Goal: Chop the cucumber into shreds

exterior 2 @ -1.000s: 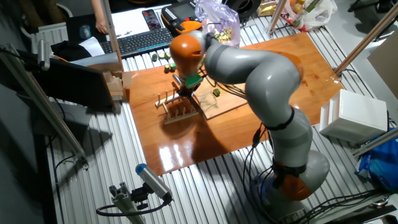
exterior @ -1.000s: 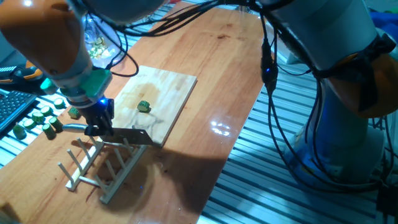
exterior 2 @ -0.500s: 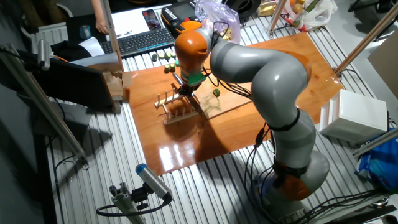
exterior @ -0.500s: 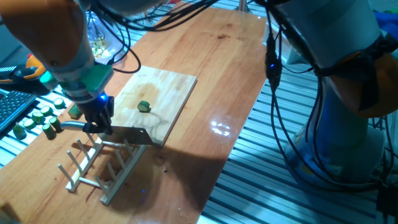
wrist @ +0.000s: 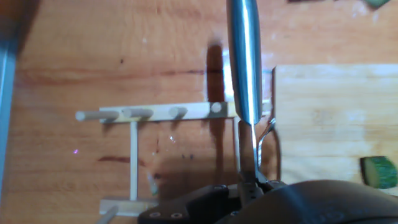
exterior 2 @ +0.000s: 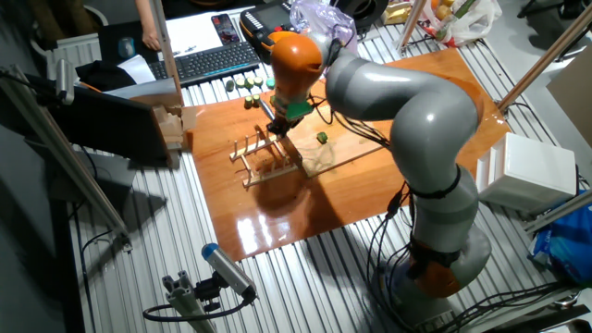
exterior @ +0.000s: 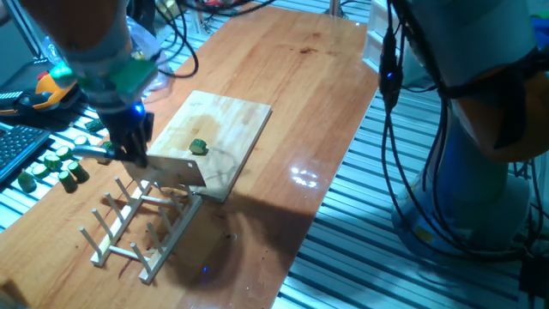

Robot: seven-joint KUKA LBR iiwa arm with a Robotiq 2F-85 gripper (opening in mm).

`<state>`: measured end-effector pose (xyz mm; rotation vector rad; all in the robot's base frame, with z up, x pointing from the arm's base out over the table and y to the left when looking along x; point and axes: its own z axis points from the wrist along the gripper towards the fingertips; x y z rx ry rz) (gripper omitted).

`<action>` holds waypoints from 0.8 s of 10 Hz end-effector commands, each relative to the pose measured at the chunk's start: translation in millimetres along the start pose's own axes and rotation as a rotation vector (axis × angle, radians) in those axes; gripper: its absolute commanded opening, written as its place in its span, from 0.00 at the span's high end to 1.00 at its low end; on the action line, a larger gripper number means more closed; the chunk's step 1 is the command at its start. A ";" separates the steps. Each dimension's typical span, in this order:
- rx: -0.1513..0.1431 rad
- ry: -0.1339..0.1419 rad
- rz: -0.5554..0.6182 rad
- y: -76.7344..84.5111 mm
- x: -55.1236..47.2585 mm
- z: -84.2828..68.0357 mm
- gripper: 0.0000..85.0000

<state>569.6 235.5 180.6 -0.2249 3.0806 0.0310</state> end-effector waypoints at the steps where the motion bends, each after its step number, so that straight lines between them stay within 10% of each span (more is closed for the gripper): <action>1: 0.002 -0.017 0.006 -3.1 -2.0 -28.5 1.00; 5: 0.041 -0.035 0.013 -42.2 3.4 -47.6 1.00; 8: 0.064 -0.053 -0.004 -69.2 10.1 -33.2 1.00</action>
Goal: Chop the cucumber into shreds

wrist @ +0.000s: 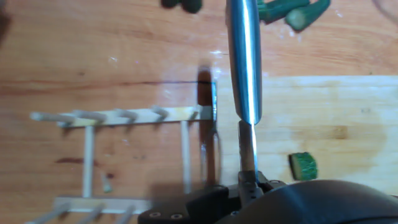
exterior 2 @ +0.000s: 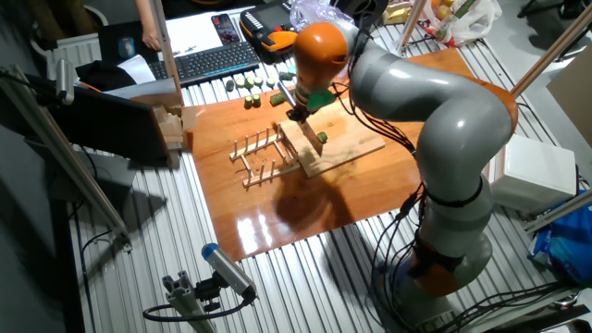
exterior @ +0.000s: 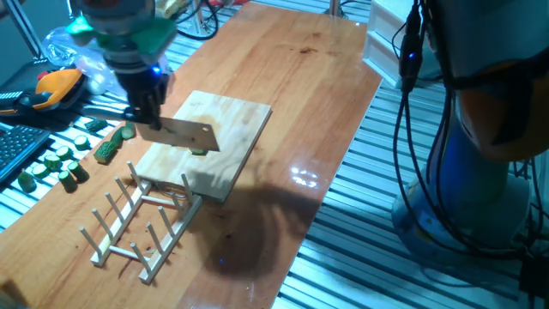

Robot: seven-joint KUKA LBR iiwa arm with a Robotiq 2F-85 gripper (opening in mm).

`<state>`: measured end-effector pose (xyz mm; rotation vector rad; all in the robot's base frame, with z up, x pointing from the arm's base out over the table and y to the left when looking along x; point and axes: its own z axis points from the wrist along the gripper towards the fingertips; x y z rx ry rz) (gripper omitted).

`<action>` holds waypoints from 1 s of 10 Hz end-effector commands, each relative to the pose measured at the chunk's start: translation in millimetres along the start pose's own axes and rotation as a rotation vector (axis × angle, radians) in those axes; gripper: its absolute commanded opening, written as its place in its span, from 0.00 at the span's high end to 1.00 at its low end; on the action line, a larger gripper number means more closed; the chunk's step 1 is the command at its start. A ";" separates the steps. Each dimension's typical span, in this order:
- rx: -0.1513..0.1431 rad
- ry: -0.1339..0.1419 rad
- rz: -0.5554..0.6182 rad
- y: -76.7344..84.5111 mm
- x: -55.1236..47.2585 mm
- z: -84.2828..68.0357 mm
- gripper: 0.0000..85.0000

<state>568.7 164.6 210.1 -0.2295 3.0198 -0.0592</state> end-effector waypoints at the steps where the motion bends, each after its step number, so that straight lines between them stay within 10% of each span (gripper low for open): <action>1: -0.002 -0.005 -0.005 -8.7 0.8 6.1 1.00; 10: 0.035 -0.071 -0.050 -36.6 -10.5 79.3 1.00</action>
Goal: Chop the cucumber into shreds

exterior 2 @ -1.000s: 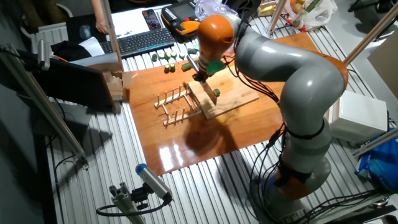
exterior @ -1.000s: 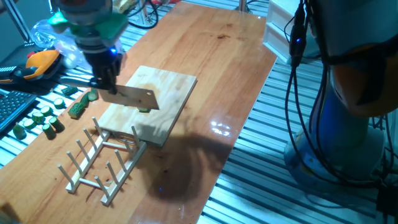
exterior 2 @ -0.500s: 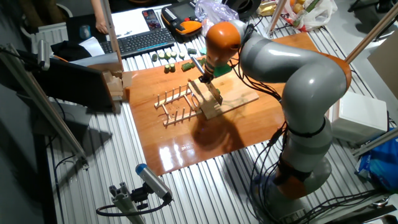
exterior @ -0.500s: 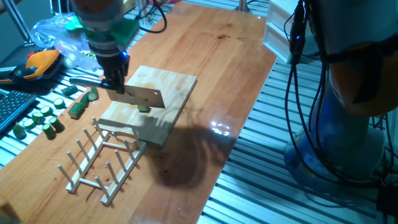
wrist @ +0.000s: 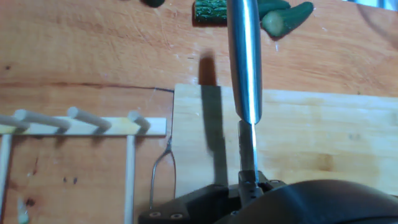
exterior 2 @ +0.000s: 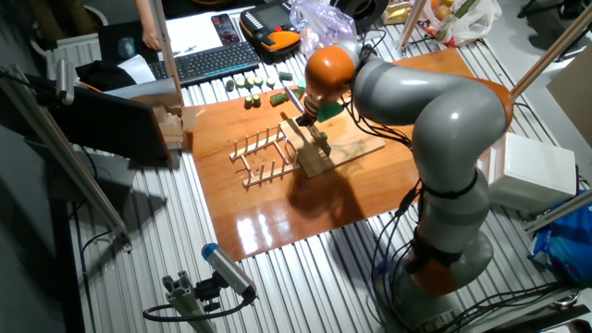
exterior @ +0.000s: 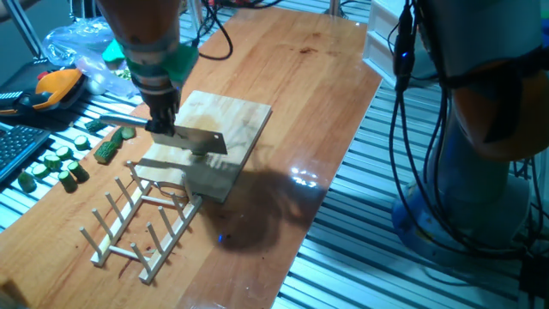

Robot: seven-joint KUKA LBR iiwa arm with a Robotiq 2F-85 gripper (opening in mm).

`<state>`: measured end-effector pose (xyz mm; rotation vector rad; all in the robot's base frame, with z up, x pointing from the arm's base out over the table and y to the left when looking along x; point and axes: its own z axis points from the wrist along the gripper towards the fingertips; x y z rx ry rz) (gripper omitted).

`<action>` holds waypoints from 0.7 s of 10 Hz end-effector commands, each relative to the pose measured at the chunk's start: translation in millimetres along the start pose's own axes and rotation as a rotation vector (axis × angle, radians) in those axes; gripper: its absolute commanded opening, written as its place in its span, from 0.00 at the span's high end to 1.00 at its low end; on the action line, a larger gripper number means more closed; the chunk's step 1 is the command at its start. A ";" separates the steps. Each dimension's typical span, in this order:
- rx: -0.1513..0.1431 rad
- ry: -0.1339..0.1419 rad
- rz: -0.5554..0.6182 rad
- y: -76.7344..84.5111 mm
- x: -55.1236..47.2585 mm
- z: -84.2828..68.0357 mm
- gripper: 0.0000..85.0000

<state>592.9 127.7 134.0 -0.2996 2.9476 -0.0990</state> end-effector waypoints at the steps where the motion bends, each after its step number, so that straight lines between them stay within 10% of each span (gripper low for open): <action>1: -0.063 0.039 0.014 -0.1 -0.6 -0.1 1.00; 2: -0.121 0.102 0.044 -0.1 -0.6 -0.1 1.00; 4: -0.123 0.157 0.082 -0.1 -0.6 -0.1 1.00; 7: -0.018 0.148 0.028 -0.1 -0.6 -0.1 1.00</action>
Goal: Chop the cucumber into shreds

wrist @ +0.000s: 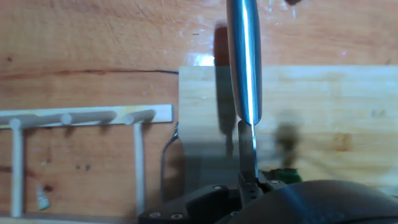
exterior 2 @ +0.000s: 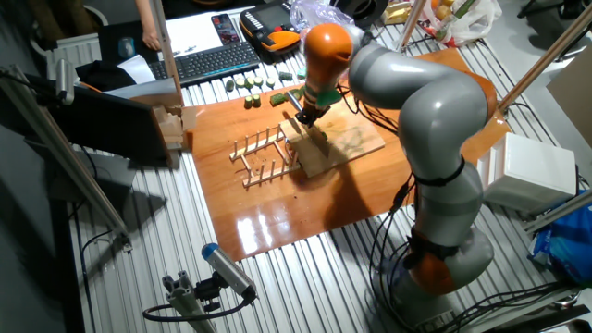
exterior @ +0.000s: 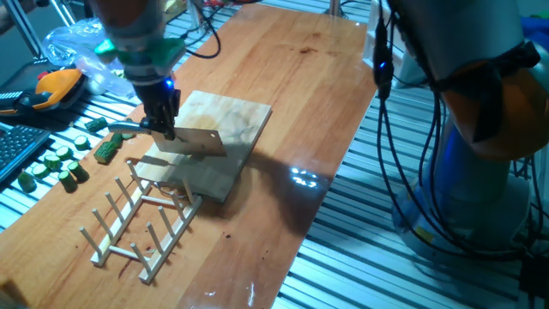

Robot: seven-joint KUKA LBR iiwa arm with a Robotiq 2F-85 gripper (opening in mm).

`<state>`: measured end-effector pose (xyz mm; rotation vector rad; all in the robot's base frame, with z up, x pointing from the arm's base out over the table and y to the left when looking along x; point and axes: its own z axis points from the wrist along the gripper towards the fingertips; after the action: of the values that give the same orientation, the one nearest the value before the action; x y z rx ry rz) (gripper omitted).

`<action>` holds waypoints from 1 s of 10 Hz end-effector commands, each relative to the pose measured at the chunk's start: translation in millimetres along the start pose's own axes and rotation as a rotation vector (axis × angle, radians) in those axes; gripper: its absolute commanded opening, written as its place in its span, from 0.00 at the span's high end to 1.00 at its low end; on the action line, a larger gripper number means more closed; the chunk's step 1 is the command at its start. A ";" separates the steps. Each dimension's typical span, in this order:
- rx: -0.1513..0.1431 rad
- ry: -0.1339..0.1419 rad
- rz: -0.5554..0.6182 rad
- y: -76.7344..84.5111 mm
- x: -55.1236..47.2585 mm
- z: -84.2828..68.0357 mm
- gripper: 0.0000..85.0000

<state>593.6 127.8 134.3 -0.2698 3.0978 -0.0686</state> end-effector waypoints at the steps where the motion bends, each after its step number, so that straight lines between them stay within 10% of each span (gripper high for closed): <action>1: 0.036 -0.011 -0.018 -0.1 0.1 0.1 1.00; 10: 0.035 -0.053 -0.099 -52.2 -3.3 15.7 1.00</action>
<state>606.2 77.4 120.9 -0.4129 3.0261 -0.1167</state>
